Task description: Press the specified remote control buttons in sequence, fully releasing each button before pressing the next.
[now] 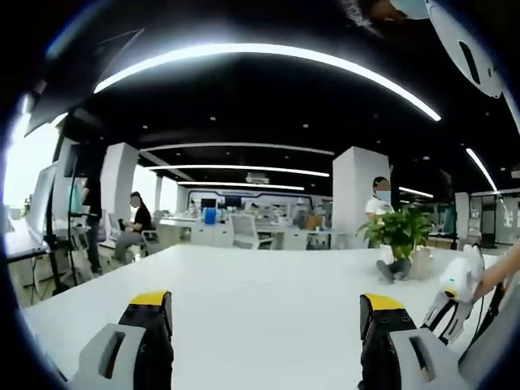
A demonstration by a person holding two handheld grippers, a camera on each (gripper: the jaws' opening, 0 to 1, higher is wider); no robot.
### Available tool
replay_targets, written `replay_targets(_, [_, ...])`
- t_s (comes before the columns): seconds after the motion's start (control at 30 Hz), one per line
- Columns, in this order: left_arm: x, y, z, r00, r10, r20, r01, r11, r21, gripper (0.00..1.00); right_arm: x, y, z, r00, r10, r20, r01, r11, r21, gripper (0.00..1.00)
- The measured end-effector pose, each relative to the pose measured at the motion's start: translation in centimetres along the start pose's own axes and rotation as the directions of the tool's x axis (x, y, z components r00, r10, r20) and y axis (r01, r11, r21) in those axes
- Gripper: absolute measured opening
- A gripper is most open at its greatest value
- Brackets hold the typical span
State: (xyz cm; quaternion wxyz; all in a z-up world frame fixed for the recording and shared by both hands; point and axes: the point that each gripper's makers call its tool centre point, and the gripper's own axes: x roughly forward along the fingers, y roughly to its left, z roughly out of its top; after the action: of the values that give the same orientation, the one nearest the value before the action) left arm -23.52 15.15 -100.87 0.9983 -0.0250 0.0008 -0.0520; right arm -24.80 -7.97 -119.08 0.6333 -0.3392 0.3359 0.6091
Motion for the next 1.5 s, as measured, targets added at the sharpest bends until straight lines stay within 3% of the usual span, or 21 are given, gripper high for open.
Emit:
replay_targets(0.13, [0.0,0.2,-0.9,0.999,-0.008,-0.034,0.008,1.000,-0.006,1.00,-0.1,-2.4,-0.3,1.000,-0.005,-0.016,0.005,1.000,0.018,0.21])
replay_targets(0.63, [0.0,0.3,-1.3,0.999,-0.005,-0.045,0.004,1.000,-0.021,1.00,0.2,-10.4,0.0,1.000,-0.021,-0.003,0.021,0.999,0.030,0.21])
replay_targets(0.73, [0.0,0.1,-0.8,1.000,-0.018,-0.015,0.017,0.999,-0.039,1.00,0.4,-12.8,0.2,0.997,-0.082,-0.007,0.082,0.997,-0.006,0.21])
replay_targets(0.83, [0.0,0.2,-1.4,0.999,-0.012,-0.048,0.010,0.999,-0.037,1.00,0.8,-14.4,0.7,0.994,-0.107,0.009,0.108,0.994,-0.019,0.21])
replay_targets(0.97, [0.1,-0.1,-1.0,0.999,-0.028,-0.026,0.027,0.999,-0.043,1.00,1.1,-15.7,1.2,0.990,-0.143,0.019,0.144,0.988,-0.054,0.21])
replay_targets(1.27, [0.1,0.0,-1.4,0.999,-0.030,-0.041,0.028,0.999,-0.046,1.00,1.3,-18.2,1.5,0.969,-0.245,0.022,0.246,0.965,-0.093,0.18])
replay_targets(1.33, [0.0,0.0,-1.4,0.999,-0.031,-0.038,0.030,0.999,-0.046,1.00,1.2,-18.0,1.3,0.968,-0.249,0.014,0.249,0.967,-0.045,0.23])
replay_targets(1.4, [0.0,0.1,-1.4,0.999,-0.028,-0.035,0.026,0.999,-0.043,1.00,0.9,-17.7,1.6,0.965,-0.256,0.052,0.256,0.967,-0.003,0.27])
replay_targets(1.47, [0.0,0.2,-1.3,0.999,-0.024,-0.032,0.023,0.999,-0.046,1.00,-0.1,-17.4,1.7,0.949,-0.304,0.081,0.302,0.953,0.037,0.33])
replay_targets(1.5, [0.0,0.3,-1.4,0.999,-0.020,-0.036,0.018,0.999,-0.048,1.00,-0.8,-17.2,2.0,0.932,-0.342,0.117,0.334,0.939,0.081,0.37])
